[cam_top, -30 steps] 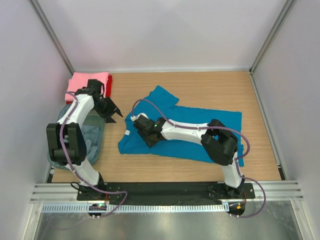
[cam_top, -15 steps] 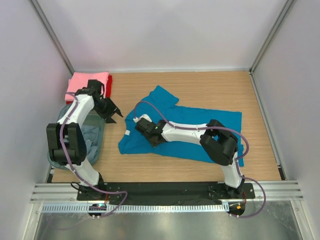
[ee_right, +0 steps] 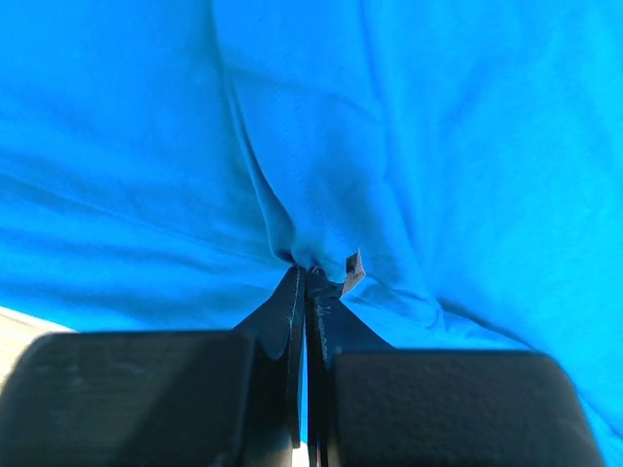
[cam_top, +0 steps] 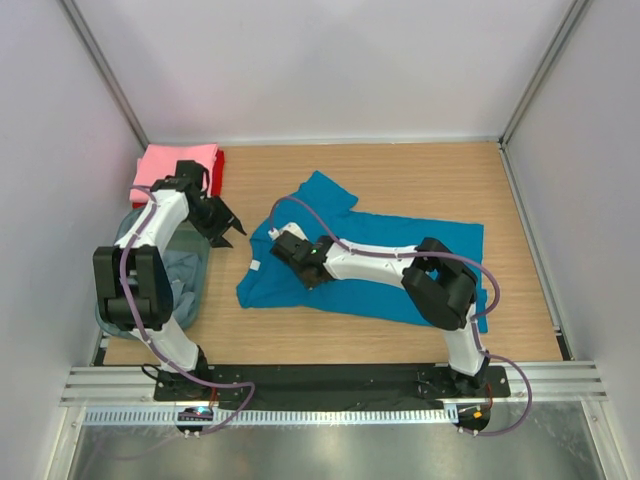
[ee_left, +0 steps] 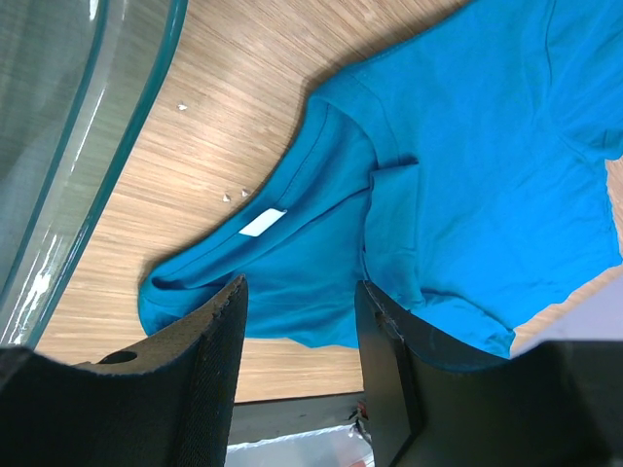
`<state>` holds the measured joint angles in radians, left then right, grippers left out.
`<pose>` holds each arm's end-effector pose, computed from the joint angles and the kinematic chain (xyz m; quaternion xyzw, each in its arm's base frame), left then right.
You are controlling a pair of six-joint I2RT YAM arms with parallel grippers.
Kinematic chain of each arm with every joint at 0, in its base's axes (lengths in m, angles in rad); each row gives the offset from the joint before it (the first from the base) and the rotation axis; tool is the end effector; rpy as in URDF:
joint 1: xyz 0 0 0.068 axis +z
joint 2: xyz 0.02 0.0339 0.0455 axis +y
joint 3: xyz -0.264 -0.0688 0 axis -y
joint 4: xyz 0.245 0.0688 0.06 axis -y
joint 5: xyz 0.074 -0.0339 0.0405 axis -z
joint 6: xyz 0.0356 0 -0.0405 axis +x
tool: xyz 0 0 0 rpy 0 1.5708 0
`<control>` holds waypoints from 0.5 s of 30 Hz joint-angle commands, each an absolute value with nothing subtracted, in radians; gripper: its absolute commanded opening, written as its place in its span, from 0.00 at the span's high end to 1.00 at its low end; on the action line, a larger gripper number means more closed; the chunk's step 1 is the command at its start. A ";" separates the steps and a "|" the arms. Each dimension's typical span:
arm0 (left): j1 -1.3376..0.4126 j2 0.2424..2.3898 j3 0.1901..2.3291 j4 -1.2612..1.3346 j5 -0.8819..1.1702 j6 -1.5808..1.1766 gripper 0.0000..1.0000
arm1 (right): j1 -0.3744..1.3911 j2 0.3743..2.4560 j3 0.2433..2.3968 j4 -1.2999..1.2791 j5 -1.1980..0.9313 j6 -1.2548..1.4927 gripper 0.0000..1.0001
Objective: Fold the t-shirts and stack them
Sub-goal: Fold the tshirt
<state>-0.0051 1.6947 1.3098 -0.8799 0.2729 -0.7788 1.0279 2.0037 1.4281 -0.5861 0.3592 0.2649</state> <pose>0.3348 -0.0113 0.2358 -0.3502 0.9146 -0.1819 0.0882 0.2234 0.3460 0.1716 -0.3250 0.9077 -0.0192 0.2649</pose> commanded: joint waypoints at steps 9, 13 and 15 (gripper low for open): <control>-0.005 1.671 1.310 -0.859 0.276 -0.767 0.50 | 0.922 1.930 1.477 -0.558 0.353 0.331 0.99; -0.005 1.669 1.316 -0.868 0.261 -0.753 0.49 | 0.861 1.944 1.463 -0.531 0.321 0.367 0.99; -0.005 1.667 1.318 -0.871 0.250 -0.747 0.49 | 0.812 1.953 1.451 -0.506 0.276 0.388 0.99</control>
<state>-0.0051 1.6947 1.3094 -0.8799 0.2653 -0.7734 0.8619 1.9720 1.4475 -0.5659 0.3248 0.3340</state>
